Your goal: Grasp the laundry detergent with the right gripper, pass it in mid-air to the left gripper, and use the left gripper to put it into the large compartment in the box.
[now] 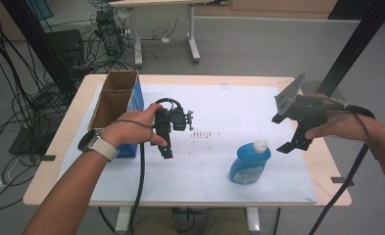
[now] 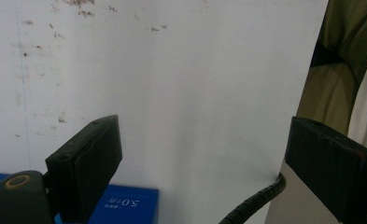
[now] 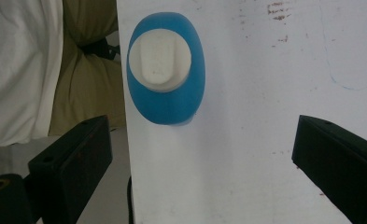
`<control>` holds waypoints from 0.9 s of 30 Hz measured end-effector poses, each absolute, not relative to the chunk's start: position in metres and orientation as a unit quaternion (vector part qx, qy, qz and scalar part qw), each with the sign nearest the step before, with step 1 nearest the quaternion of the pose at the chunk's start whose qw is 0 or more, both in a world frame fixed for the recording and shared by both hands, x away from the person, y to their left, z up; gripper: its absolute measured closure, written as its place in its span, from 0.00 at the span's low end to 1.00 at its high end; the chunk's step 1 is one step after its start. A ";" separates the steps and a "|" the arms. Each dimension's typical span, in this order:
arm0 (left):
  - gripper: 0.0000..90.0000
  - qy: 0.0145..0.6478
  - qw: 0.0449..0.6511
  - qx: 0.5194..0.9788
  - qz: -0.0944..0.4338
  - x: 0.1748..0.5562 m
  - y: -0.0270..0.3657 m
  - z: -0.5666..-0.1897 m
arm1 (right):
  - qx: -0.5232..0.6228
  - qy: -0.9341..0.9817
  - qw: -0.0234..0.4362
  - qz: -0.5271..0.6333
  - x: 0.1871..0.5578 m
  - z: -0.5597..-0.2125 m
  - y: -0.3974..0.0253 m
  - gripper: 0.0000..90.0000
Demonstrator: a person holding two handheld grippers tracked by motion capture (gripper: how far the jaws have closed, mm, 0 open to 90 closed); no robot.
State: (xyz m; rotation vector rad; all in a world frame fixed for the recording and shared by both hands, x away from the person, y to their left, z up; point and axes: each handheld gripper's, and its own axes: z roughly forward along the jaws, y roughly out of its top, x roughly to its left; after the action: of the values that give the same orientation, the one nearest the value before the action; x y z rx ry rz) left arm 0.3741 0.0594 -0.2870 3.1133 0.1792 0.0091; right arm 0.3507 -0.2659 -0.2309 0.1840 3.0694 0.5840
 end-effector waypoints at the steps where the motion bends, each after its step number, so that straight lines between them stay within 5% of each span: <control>1: 0.13 0.057 0.012 0.998 0.003 0.374 0.059 -0.287 | 0.058 0.981 0.006 0.188 0.350 -0.232 -0.266 0.06; 27: 0.13 0.059 0.015 0.998 -0.001 0.376 0.056 -0.294 | 0.041 0.972 0.007 0.232 0.340 -0.268 -0.272 0.06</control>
State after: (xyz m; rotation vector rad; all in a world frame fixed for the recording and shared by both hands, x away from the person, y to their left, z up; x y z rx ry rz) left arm 0.3757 0.0565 -0.2937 3.1062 0.1842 -0.0032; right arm 0.3403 -0.2715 -0.2677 0.1291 3.0394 0.7248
